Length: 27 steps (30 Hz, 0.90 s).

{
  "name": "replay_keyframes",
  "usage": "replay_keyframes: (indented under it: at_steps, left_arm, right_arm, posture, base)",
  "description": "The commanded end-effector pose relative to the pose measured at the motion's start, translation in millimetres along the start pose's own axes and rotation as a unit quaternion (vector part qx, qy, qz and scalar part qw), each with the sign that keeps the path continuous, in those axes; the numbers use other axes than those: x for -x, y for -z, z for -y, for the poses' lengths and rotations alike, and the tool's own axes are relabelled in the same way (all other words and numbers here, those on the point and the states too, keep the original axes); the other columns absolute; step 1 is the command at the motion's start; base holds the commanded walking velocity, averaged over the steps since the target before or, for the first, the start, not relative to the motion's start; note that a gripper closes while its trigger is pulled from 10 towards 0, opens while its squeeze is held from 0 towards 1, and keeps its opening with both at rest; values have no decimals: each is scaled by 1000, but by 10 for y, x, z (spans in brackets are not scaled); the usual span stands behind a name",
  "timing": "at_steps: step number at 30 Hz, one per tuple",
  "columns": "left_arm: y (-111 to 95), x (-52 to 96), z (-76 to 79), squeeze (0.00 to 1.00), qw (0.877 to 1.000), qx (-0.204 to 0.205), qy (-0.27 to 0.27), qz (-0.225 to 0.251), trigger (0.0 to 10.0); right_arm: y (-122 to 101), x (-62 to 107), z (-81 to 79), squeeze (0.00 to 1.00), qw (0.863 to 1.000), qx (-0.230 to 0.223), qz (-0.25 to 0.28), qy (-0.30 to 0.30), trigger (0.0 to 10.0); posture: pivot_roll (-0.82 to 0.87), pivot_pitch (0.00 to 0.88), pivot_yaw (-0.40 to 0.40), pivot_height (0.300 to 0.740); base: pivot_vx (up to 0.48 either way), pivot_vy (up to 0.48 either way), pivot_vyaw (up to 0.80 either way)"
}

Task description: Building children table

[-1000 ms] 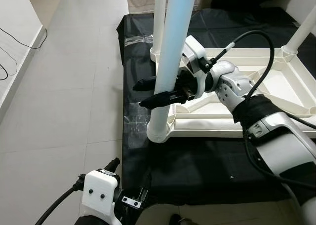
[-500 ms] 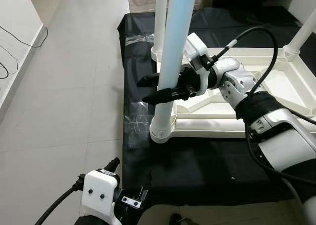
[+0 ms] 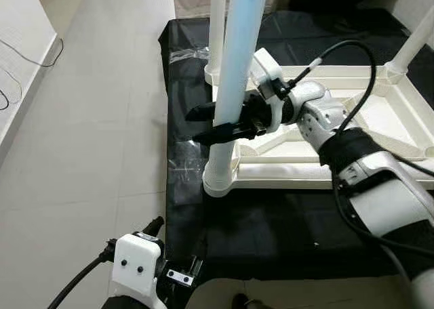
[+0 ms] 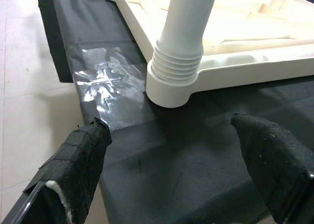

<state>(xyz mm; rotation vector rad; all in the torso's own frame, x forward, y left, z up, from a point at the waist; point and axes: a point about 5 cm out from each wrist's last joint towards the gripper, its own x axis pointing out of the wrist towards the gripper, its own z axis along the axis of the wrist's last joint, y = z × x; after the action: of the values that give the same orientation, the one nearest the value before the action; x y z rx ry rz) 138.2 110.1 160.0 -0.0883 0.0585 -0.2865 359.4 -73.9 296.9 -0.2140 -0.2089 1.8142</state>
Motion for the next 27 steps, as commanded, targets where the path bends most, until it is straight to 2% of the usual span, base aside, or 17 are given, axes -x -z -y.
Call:
replay_keyframes:
  at_steps: [1,10,12,16,17,21,22,23,24,25,26,27]
  left_arm:
    - [50,14,-19,0,1000,-5,-5,-13,10000]
    - [37,-1,-74,0,1000,-12,-14,-9,10000]
    - [33,-10,-103,0,1000,-16,-17,-7,10000]
    - [29,-18,-122,0,1000,-18,-19,-6,10000]
    - [25,-24,-133,0,1000,-20,-21,-4,10000]
    - [23,-24,-136,0,1000,-21,-22,-3,10000]
    - [27,-24,-136,0,999,-22,-23,-3,10000]
    - [27,-24,-136,0,999,-22,-23,-3,10000]
    - [27,-24,-135,0,999,-22,-24,-3,10000]
    - [27,-24,-134,0,999,-21,-25,-3,10000]
    - [26,-24,-139,0,999,-22,-28,-2,10000]
    - [26,-24,-139,0,999,-22,-28,-2,10000]
  right_arm:
    - [282,-68,-7,0,998,-31,-27,39,10000]
    - [380,-54,4,0,994,-24,-28,101,10000]
    - [443,-64,19,0,990,-18,-53,132,10000]
    - [497,-103,38,0,985,-21,-75,154,10000]
    - [540,-175,69,0,979,-25,-98,178,10000]
    - [570,-261,124,0,969,-33,-120,214,10000]
    - [590,-320,182,0,956,-52,-130,257,10000]
    - [590,-320,182,0,956,-52,-130,257,10000]
    - [599,-336,207,0,950,-65,-129,277,10000]
    - [605,-345,236,0,942,-71,-130,302,10000]
    - [621,-341,275,0,927,-90,-125,342,10000]
    - [621,-341,275,0,927,-90,-125,342,10000]
  posture:
    - [78,231,-40,740]
    - [75,231,-42,740]
    - [71,230,-38,740]
    - [71,230,-38,740]
    - [66,230,-35,740]
    - [66,230,-35,740]
    - [63,225,-40,740]
    - [63,225,-40,740]
    - [63,223,-41,740]
    - [62,221,-44,740]
    - [62,221,-44,740]
    - [62,221,-44,740]
  base:
    - [0,0,0]
    - [0,0,0]
    - [0,0,0]
    - [0,0,0]
    - [0,0,0]
    - [0,0,0]
    - [0,0,0]
    - [0,0,0]
    - [0,0,0]
    - [0,0,0]
    - [0,0,0]
    - [0,0,0]
